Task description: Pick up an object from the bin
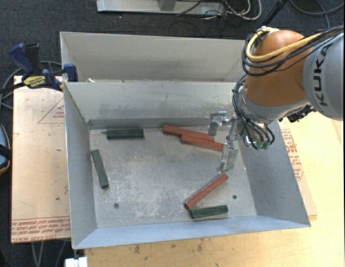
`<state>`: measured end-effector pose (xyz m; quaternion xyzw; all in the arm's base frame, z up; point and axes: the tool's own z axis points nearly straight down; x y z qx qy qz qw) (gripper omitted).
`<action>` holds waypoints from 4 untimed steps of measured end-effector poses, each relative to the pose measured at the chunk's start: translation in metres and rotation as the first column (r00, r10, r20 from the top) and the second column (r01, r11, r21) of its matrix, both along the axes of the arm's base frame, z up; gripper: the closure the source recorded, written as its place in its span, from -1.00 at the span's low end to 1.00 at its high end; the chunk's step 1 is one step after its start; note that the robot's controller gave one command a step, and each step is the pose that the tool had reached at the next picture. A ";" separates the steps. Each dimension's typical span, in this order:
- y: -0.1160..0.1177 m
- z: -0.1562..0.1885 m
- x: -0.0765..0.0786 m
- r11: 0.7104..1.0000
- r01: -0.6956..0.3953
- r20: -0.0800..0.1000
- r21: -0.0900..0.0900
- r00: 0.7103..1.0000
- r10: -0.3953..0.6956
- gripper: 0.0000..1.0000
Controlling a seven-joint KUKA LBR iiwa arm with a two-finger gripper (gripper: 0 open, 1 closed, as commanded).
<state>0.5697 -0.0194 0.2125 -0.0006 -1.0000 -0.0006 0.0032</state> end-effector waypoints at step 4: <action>0.001 0.023 -0.011 0.962 -0.273 0.018 -0.004 0.962 0.273 1.00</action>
Offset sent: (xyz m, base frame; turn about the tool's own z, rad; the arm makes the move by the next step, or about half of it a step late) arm -0.0748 -0.0418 -0.1028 0.0623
